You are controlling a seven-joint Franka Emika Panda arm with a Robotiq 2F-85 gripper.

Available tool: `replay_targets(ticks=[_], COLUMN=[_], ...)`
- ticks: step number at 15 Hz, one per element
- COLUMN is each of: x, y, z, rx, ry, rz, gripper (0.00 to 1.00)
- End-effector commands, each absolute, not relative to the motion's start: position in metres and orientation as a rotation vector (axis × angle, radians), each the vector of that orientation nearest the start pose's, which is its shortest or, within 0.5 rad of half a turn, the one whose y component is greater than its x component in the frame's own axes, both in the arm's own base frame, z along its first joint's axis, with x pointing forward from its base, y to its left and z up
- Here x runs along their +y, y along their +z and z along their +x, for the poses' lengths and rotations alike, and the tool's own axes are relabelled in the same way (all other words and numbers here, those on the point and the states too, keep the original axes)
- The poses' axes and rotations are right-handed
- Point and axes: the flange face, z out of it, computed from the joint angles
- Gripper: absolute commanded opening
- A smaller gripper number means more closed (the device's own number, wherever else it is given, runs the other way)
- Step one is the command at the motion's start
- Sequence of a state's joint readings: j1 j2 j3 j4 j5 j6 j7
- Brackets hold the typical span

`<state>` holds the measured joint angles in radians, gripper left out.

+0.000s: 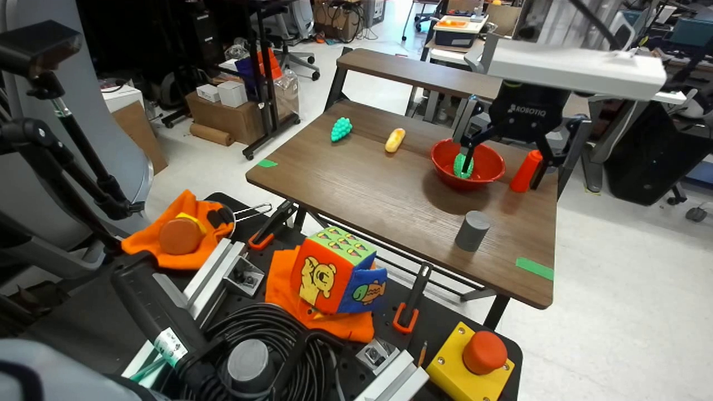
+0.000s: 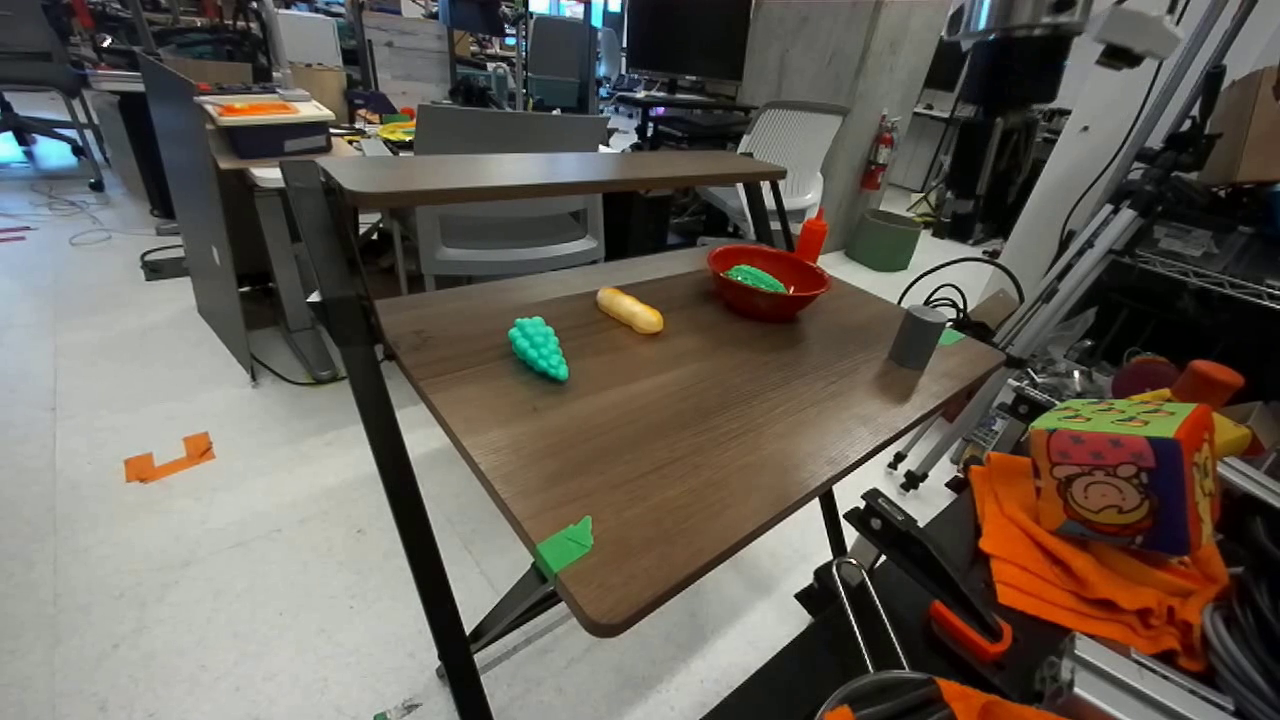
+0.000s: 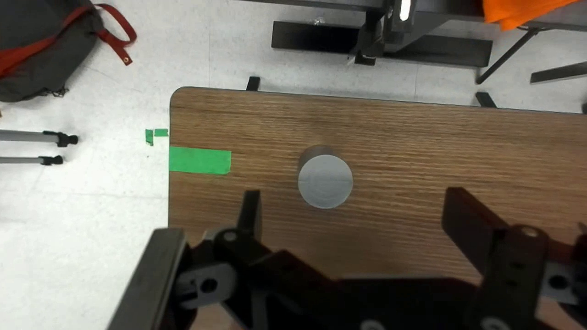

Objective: Pick up the grey object and put it on the middle of the table

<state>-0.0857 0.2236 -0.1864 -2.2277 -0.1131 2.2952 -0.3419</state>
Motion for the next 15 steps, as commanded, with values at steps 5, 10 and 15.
replay_targets(ticks=[5, 10, 15], x=[-0.143, -0.144, -0.145], y=[0.190, 0.159, 0.142], z=[0.559, 0.572, 0.581], rx=[-0.214, -0.194, -0.189], ry=[0.530, 0.712, 0.835], rz=[-3.169, -3.156, -3.132], gripper=[1.00, 1.00, 1.00])
